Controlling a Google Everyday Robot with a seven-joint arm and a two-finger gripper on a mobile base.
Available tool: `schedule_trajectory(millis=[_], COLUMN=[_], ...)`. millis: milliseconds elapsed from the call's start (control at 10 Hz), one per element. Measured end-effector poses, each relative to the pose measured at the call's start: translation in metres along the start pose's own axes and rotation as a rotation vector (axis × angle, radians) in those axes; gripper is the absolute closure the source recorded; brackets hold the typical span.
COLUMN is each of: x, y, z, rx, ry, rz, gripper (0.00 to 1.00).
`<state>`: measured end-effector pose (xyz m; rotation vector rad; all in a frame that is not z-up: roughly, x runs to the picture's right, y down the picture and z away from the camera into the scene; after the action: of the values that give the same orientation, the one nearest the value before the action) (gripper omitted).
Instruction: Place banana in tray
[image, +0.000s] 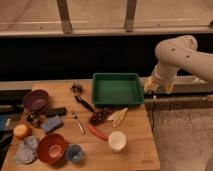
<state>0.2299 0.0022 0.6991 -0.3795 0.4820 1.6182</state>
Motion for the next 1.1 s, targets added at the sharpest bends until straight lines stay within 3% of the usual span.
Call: schedule_trajectory(millis=[200, 600, 800, 1100], x=[0.004, 0.003, 0.003, 0.026], y=[0.045, 0.045, 0.033, 0.027], z=[-0.005, -0.006, -0.009, 0.007], rx=[-0.043, -0.041, -0.039, -0.042], ry=[0.002, 0.000, -0.001, 0.055], rz=[-0.090, -0.095, -0.079, -0.094], gripper=[0.35, 0.35, 0.35, 0.35])
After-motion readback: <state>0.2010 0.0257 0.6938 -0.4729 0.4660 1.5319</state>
